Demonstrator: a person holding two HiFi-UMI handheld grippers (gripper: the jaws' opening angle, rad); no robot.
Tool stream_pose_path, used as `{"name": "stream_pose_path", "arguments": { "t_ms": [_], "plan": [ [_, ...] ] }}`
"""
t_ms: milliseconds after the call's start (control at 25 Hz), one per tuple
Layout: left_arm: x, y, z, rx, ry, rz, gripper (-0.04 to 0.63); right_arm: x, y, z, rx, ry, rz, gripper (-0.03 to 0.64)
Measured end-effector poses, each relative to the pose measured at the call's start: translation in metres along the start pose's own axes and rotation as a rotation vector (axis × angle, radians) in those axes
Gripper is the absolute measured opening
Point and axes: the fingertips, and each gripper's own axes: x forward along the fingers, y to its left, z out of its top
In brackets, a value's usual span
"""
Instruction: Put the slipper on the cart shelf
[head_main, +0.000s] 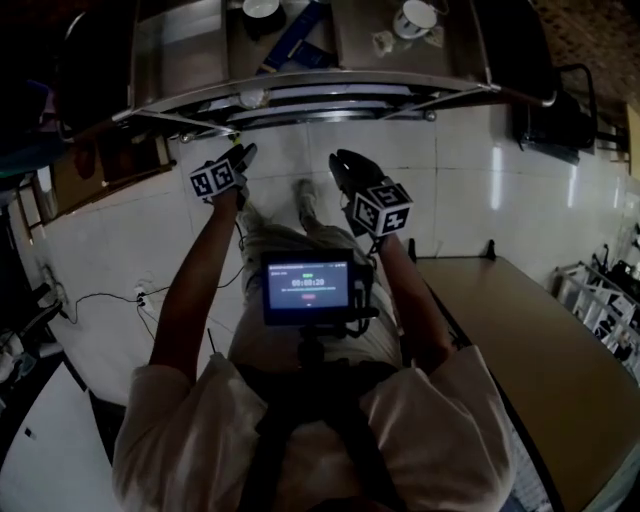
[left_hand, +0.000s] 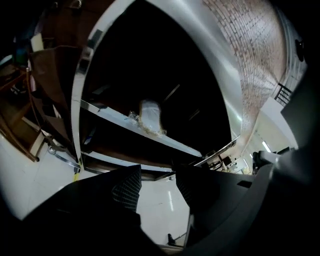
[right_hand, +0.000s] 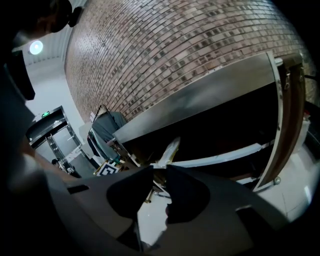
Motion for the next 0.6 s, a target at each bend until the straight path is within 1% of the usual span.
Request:
{"name": "stream_pose_path", "arguments": {
  "t_ms": [120,240,360,440,520,600],
  "plan": [
    [-0.038,-0.008,-0.014,-0.052,-0.068,-0.026,0.216,-0.009,0.005,0.006,-0.018,-0.022,0.006,0.092],
    [-0.081,-0.016,-0.019,-0.081,-0.144,-0.041,0.207,-0.017,0.011,0.012,-0.038,-0.036,0.012,0.092],
    [-0.119,-0.025,-0.021,-0.134,-0.232,-0.070,0.186,-0.028,0.019,0.024,-0.107,-0.073,0.008,0.091],
    [-0.137,-0.032,-0.017,-0.174,-0.293,-0.113,0.156,-0.036,0.023,0.037,-0.152,-0.121,0.007,0.091],
    [-0.154,-0.046,-0.006,-0.207,-0.356,-0.185,0.121,-0.041,0.026,0.049,-0.164,-0.173,0.019,0.089],
    [-0.170,-0.062,0.006,-0.200,-0.404,-0.243,0.103,-0.046,0.029,0.059,-0.171,-0.212,0.029,0.089]
  ]
}}
